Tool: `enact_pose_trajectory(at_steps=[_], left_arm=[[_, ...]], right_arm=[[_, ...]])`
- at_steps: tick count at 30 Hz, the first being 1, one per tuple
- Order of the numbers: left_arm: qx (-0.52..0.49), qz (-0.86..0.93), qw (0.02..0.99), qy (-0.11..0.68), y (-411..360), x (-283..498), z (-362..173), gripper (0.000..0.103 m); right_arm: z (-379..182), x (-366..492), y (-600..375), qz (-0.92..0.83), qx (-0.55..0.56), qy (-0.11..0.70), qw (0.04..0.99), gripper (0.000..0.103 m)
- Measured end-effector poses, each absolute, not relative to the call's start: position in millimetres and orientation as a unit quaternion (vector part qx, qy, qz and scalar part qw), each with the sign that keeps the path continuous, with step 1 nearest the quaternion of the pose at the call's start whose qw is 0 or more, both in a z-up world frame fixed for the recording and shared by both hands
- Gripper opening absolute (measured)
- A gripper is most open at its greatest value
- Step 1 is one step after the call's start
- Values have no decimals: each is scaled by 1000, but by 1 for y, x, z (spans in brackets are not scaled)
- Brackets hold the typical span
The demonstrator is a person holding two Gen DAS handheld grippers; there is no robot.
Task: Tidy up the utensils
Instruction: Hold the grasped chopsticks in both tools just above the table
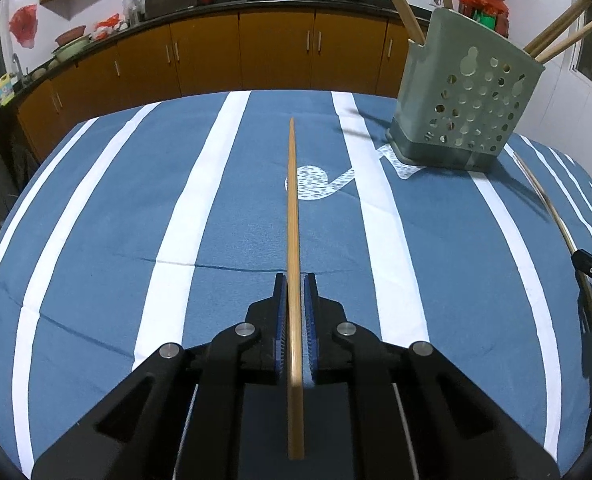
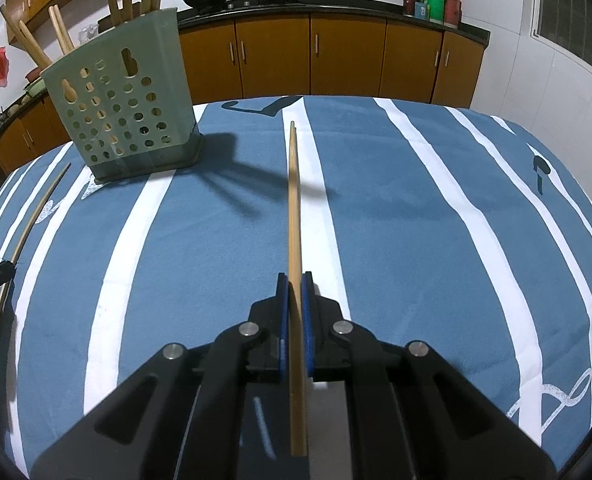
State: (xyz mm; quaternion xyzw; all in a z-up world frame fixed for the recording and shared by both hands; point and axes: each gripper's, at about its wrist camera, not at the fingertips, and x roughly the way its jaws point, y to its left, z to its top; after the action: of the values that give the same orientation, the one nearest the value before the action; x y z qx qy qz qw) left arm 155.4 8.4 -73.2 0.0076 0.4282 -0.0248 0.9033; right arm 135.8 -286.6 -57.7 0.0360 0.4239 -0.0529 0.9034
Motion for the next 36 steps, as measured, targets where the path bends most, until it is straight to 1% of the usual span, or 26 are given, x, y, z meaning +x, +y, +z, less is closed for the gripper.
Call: enact_pose_trajectory(at_steps=[22,36], left_arm=[[6,-26,903,428,9,155,-73,12],[10,-28,903,429,5,155,-74,15]], right_arm=[[-58,136,-286,-52,33,424,903,10],[-58,136,-286,-52,34,424,903,10]])
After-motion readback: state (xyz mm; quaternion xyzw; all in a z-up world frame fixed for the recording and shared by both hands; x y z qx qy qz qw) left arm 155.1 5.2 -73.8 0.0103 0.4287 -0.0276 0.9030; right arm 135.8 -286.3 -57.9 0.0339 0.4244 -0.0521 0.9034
